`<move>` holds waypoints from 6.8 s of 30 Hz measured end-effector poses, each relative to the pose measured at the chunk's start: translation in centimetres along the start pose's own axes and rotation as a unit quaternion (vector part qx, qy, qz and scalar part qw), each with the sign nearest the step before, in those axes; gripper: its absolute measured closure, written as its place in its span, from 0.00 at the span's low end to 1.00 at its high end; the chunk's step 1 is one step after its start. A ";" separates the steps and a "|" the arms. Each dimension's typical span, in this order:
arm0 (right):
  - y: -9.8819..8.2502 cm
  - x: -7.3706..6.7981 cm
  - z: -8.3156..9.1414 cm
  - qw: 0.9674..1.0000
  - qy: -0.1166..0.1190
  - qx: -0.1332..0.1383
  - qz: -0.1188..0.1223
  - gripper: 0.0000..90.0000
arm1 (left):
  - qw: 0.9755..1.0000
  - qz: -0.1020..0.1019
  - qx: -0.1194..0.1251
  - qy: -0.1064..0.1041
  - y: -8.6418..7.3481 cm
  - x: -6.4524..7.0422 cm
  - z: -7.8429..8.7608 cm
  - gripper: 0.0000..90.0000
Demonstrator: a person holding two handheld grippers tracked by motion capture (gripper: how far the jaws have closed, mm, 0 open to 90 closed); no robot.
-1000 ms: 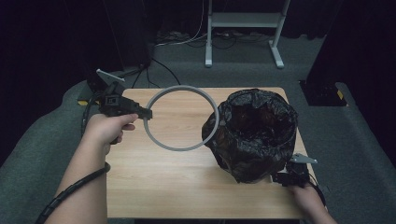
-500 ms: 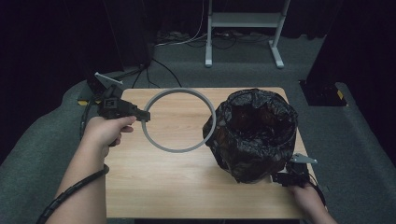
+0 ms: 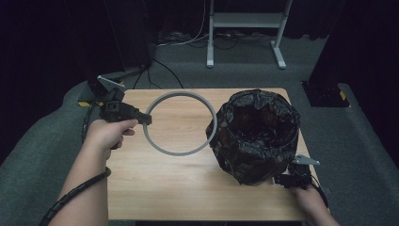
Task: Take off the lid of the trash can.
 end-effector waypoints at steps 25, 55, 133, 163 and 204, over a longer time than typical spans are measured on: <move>0.0 0.0 0.0 1.000 0.000 0.001 -0.003 0.11 | 1.000 -0.002 -0.021 0.010 -0.7 -0.9 -2.3 0.90; 0.0 0.0 0.0 1.000 0.000 0.001 -0.003 0.11 | 0.998 0.014 -0.063 0.027 -3.2 -4.4 -7.9 0.92; 0.0 0.0 0.0 1.000 0.001 0.000 -0.002 0.11 | 0.997 0.029 -0.033 0.068 -6.6 -7.6 -20.2 0.91; 0.0 0.0 0.0 1.000 0.000 0.000 -0.002 0.11 | 0.997 0.011 0.018 0.079 -6.2 -7.2 -19.5 0.64; 3.0 1.8 5.6 0.985 -0.124 0.123 -0.007 0.16 | 0.932 -0.255 0.255 0.018 -9.6 -0.1 -19.5 0.33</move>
Point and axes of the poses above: each handheld gripper's, and its own axes: z roughly backward along the jaws, y roughly out of its top, x roughly to its right, the point moved 5 cm from there along -z, roughly forward along the jaws, and after that the axes turned 10 degrees about y, right-handed, at the moved point
